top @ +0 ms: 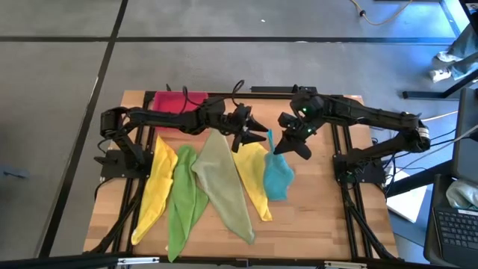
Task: Fold microfiber towels
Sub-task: Fold the blue microfiber towel
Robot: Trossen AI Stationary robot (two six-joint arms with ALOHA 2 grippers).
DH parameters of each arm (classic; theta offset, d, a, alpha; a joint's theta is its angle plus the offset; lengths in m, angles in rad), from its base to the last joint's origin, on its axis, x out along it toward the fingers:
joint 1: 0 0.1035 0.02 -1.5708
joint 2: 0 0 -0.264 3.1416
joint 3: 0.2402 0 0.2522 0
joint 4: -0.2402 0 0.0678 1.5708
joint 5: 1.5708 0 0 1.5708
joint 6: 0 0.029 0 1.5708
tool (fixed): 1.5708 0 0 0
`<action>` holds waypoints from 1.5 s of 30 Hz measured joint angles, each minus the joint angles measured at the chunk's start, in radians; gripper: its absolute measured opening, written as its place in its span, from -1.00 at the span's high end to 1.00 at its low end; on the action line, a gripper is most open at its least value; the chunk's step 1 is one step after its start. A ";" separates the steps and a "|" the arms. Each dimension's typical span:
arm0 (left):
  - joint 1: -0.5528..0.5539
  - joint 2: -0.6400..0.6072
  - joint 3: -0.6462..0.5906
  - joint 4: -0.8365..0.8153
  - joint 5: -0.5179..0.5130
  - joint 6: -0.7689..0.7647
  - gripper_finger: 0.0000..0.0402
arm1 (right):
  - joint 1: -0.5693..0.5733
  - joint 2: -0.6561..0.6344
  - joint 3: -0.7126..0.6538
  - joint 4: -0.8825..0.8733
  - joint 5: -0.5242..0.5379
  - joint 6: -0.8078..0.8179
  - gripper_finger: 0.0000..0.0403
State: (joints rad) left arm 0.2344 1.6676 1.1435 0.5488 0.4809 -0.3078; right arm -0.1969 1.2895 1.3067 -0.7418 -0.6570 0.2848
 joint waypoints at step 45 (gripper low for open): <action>-0.157 0.044 0.466 -0.987 -0.185 0.903 0.07 | 0.142 0.098 0.157 0.013 -0.080 0.009 0.97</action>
State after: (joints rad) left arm 0.0772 1.7112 1.6095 -0.4385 0.2960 0.5950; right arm -0.0544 1.3872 1.4635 -0.7285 -0.7368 0.2936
